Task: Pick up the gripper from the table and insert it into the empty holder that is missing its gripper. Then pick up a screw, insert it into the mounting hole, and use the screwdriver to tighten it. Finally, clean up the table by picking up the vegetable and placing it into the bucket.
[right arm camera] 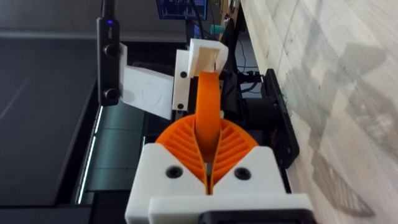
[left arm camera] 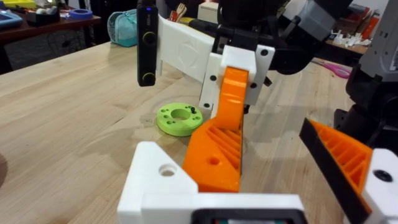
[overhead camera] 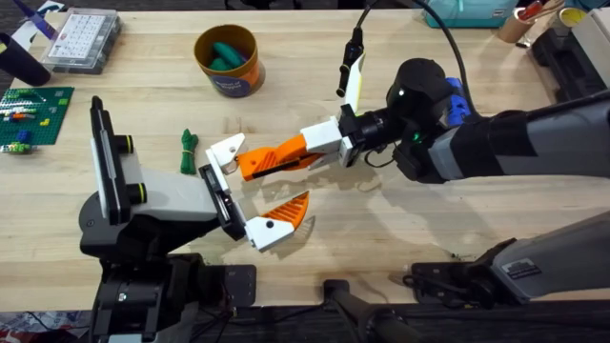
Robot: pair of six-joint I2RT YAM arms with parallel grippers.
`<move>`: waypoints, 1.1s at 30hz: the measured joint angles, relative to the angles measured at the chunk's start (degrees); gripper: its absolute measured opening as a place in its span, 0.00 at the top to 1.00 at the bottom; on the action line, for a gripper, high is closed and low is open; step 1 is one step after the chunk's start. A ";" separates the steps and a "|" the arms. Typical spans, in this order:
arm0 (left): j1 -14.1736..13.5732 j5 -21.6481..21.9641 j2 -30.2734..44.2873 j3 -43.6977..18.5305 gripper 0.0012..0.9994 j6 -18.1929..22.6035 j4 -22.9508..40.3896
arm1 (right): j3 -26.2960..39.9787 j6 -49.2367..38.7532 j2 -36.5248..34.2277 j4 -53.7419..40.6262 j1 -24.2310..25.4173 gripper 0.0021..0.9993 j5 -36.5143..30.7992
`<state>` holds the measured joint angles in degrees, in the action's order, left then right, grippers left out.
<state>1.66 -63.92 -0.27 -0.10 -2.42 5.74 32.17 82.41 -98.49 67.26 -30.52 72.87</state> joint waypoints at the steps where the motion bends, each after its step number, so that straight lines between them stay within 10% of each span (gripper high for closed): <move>1: 0.06 0.33 0.16 -0.08 0.01 -0.02 0.03 | 0.01 0.06 -0.01 -0.19 -0.05 0.99 0.02; 33: 0.14 -2.60 0.28 -0.17 0.01 -0.02 0.71 | -0.03 1.23 0.00 2.19 3.01 0.99 9.23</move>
<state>1.80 -66.52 0.01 -0.27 -2.44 6.45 32.14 83.64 -98.49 69.45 -27.51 82.10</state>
